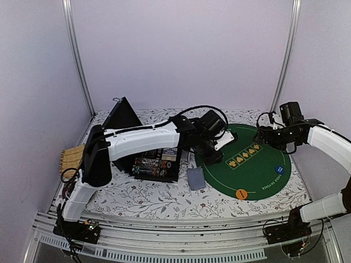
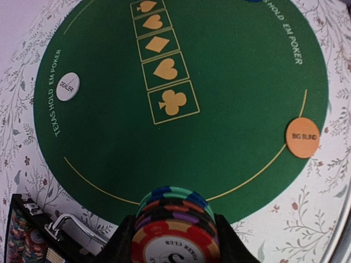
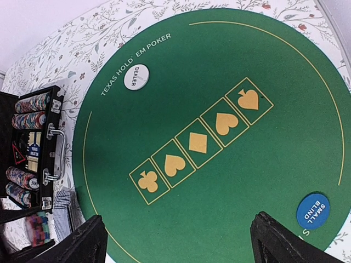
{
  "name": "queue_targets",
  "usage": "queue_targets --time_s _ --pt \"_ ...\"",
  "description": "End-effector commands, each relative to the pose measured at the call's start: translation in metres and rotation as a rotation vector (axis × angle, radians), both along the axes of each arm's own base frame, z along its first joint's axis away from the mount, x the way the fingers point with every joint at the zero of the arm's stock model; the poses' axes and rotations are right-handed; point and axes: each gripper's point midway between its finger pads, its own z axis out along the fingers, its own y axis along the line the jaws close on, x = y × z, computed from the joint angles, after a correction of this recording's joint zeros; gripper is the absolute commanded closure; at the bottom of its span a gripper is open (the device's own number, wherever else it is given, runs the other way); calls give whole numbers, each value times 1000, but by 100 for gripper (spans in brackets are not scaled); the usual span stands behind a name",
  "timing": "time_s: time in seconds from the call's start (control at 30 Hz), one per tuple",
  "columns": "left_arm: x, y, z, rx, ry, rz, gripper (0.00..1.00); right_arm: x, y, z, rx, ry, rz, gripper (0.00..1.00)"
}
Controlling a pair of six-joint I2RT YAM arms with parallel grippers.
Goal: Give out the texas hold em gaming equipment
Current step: Place the poker chips pile at the big blind area.
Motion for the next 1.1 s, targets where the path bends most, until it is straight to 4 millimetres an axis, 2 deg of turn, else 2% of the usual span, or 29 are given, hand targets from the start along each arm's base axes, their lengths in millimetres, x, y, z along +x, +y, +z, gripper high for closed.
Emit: queue_targets --time_s 0.0,0.1,0.23,0.3,0.4,0.5,0.67,0.77,0.93,1.07 --pt "-44 -11 -36 117 34 -184 100 5 -24 0 -13 -29 -37 7" --pt "-65 -27 -49 93 58 -264 100 9 -33 -1 -7 -29 -49 7" --pt "-60 -38 -65 98 66 -255 100 8 -31 -3 -5 -16 -27 7" --pt "-60 -40 -81 125 82 -256 100 5 -30 -6 -4 -9 -17 7" --pt "-69 -42 -95 154 97 -285 100 1 -27 -7 3 -7 -5 7" --pt "-74 -44 -104 175 91 -298 100 -3 -24 -10 21 0 7 7" --pt "-62 -40 -115 213 67 -241 100 -7 -19 -13 42 15 32 8" --pt "-63 -37 -117 224 77 -232 100 -9 -15 -12 63 12 50 8" --pt "-64 -39 -119 210 77 -245 70 -9 -12 -11 75 11 61 8" --pt "-60 -50 -117 173 40 -253 51 -12 -12 -8 75 10 61 7"
